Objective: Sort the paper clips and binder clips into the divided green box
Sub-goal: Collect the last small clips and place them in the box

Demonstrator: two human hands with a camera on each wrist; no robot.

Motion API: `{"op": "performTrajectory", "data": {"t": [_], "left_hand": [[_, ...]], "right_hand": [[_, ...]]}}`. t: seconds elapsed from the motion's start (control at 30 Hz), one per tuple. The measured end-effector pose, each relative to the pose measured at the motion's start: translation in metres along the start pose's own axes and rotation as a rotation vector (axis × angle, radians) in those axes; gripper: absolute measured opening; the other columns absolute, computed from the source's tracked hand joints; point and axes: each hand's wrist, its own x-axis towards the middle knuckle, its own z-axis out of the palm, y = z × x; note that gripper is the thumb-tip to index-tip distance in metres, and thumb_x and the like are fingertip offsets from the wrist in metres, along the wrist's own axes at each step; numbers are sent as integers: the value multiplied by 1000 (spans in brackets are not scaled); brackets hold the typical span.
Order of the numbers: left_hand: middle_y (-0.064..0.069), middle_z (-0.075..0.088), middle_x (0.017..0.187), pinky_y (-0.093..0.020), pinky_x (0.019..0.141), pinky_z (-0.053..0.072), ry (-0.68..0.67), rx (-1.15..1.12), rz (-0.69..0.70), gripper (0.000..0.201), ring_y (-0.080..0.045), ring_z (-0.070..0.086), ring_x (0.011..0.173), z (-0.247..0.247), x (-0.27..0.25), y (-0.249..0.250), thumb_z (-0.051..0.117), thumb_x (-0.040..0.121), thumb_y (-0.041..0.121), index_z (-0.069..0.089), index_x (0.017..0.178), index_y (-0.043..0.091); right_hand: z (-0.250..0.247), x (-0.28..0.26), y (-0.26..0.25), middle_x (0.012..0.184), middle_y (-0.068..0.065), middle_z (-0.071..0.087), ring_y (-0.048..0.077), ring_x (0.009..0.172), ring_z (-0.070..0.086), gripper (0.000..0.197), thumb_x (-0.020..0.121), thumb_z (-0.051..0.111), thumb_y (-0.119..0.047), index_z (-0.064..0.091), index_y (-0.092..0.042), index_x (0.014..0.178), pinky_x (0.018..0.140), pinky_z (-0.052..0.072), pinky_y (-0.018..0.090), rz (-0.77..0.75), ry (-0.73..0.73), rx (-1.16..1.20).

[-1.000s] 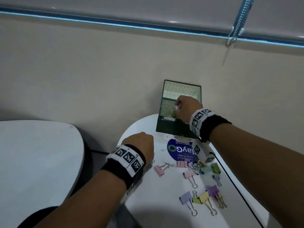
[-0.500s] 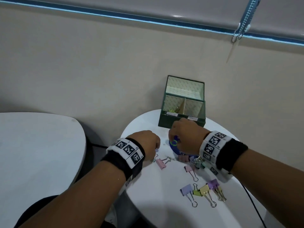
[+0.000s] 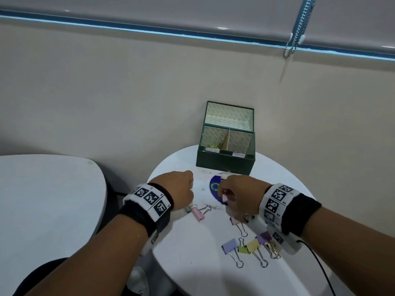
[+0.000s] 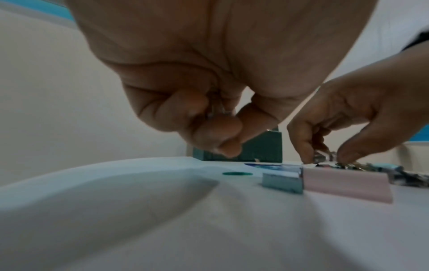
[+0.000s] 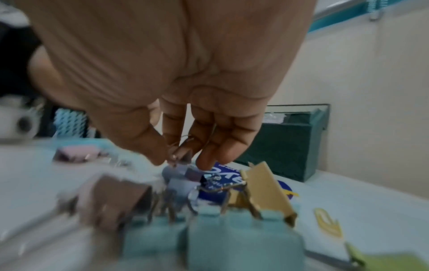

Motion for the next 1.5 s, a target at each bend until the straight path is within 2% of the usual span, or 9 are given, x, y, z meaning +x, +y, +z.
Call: {"op": "performTrajectory", "data": {"t": [0.13, 0.23, 0.53, 0.77, 0.93, 1.03, 1.13, 1.27, 1.5], "left_hand": [[13, 58, 99, -28, 76, 46, -40, 25, -16, 23, -12, 57, 94, 5, -5, -6, 58, 81, 46, 55, 101, 34], [16, 56, 94, -27, 74, 44, -57, 34, 7, 28, -11, 56, 92, 14, -7, -8, 59, 77, 51, 52, 99, 36], [15, 55, 103, -25, 77, 39, 8, -14, 51, 14, -11, 54, 96, 21, -1, -8, 54, 88, 37, 60, 100, 37], [16, 52, 98, -25, 74, 39, 29, -1, 59, 12, -10, 53, 92, 21, 1, -6, 58, 88, 39, 61, 99, 36], [10, 59, 102, -28, 80, 50, -8, 52, 63, 12, -13, 59, 93, 20, 6, -5, 55, 85, 31, 58, 97, 30], [7, 58, 99, -29, 79, 49, -7, 71, 69, 7, -15, 58, 89, 14, 13, -6, 49, 87, 27, 55, 90, 28], [8, 59, 97, -27, 76, 47, -2, 91, 97, 6, -14, 57, 86, -2, 28, -1, 50, 90, 28, 55, 86, 28], [10, 60, 87, -28, 72, 46, 137, -84, 99, 8, -12, 57, 82, -37, 58, 20, 60, 91, 30, 57, 84, 26], [6, 65, 94, -25, 72, 42, 348, -269, 38, 14, -15, 59, 85, -64, 120, 50, 67, 90, 23, 56, 82, 26]], "right_hand": [[-23, 0, 15, 91, -12, 61, 8, 80, 60, 27, 90, 65, -23, 53, -31, 113, 68, 50, 21, 15, 200, 225], [-41, 9, 31, 89, -5, 62, 13, 79, 61, 24, 90, 67, -21, 49, -25, 106, 70, 54, 24, 80, 332, 314], [-67, 59, 41, 89, -5, 66, 18, 83, 64, 12, 87, 66, -12, 61, -22, 83, 70, 52, 26, 160, 585, 503], [-68, 67, 23, 101, -7, 70, 16, 84, 68, 24, 90, 57, -12, 69, -33, 89, 78, 60, 37, 137, 514, 500], [-51, 29, 42, 96, -6, 61, 13, 86, 61, 16, 93, 56, -11, 68, -21, 90, 81, 54, 29, 70, 615, 319], [-27, -5, 69, 95, -13, 58, 3, 84, 58, 12, 94, 60, -20, 65, -30, 95, 84, 54, 26, 91, 416, 195], [-1, -35, 90, 108, -12, 56, 7, 95, 59, 16, 94, 59, -31, 63, -37, 108, 89, 49, 25, 141, 206, 122], [16, -46, 110, 114, -12, 51, 11, 107, 56, 26, 95, 54, -24, 61, -34, 118, 94, 43, 22, 242, 176, 126], [30, -32, 123, 104, -14, 58, 8, 96, 56, 30, 92, 51, -10, 61, -36, 102, 86, 42, 18, 298, 202, 261]]}}
